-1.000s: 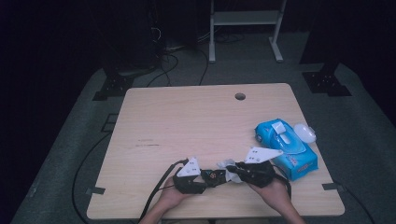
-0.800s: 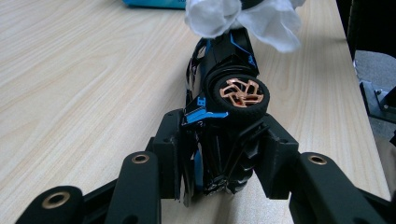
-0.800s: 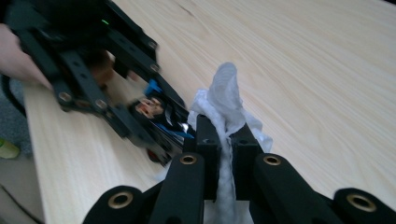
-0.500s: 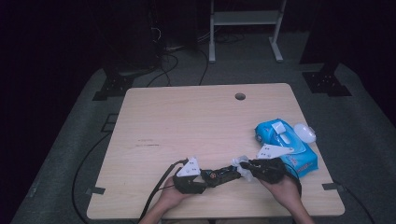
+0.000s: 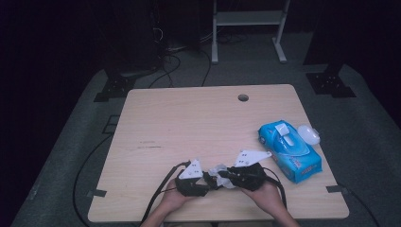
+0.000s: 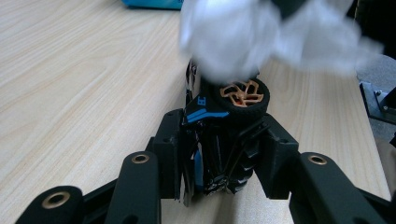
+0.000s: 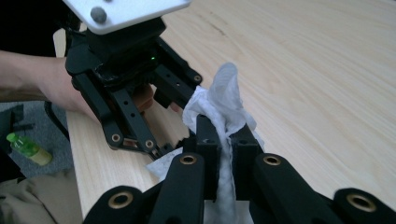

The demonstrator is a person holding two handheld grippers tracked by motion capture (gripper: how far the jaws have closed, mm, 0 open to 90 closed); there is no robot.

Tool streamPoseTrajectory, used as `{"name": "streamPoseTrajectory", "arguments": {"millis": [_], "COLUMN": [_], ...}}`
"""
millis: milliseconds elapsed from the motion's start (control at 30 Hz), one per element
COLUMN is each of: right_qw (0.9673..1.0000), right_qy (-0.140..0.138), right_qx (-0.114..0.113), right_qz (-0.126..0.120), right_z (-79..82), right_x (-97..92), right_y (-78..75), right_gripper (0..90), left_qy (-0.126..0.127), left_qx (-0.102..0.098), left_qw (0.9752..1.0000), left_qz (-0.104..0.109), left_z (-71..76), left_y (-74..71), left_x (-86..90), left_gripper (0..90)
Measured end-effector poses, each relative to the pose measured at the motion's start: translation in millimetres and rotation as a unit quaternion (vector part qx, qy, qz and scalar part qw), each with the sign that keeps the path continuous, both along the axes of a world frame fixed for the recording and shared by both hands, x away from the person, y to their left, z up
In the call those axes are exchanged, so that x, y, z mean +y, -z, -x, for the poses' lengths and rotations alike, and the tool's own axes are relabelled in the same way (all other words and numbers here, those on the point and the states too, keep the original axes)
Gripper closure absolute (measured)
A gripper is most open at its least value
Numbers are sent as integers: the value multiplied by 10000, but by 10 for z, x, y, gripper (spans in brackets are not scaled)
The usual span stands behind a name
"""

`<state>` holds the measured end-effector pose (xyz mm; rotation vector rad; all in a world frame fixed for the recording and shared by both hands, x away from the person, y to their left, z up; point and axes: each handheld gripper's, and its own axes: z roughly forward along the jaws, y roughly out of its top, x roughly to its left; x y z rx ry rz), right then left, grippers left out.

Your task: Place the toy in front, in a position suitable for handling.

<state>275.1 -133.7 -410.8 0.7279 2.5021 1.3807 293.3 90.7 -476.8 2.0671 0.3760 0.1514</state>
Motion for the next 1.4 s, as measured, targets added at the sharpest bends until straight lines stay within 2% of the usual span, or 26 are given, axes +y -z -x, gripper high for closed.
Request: {"name": "streamPoseTrajectory", "arguments": {"millis": [67, 133, 167, 233, 300, 400, 567, 667, 1067, 1333, 1400], "right_qw": [9999, 9996, 9996, 9996, 9990, 9978, 9962, 9955, 9945, 9919, 9918], "right_qy": [-75, -97, -90, -10, 130, 384, 790, 904, 990, 1167, 1194], "right_qx": [22, -14, -22, -44, -155, -221, -114, -82, -136, -120, -99], "right_qz": [80, 283, 266, 286, 405, 488, 352, 278, 322, 486, 456], "right_z": [-10, -16, -20, -25, -23, -37, -85, -105, -74, -38, -29], "right_x": [81, 126, 118, 66, -8, -190, -511, -638, -693, -843, -871], "right_y": [41, 86, 98, 90, 81, 89, 85, 91, 90, 133, 137], "right_gripper": [851, 852, 852, 852, 851, 851, 851, 851, 850, 850, 850], "left_qy": [0, 5, 6, 10, 18, 24, 25, 29, 46, 33, 25], "left_qx": [7, -1, -4, -11, -17, -37, -16, -29, -82, -67, -61], "left_qw": [10000, 10000, 10000, 10000, 10000, 10000, 10000, 10000, 9999, 10000, 10000], "left_qz": [7, 7, 5, 5, -9, -13, -3, -5, -63, -45, -42], "left_z": [-1, -1, 0, -1, -2, 1, -6, -4, 8, 1, -1], "left_y": [1, 2, 2, 3, 4, 4, 6, 8, 2, 3, 3], "left_x": [1, 1, 1, 3, 4, 3, 8, 8, 6, 12, 14], "left_gripper": [578, 578, 579, 579, 578, 578, 578, 578, 576, 576, 576]}}
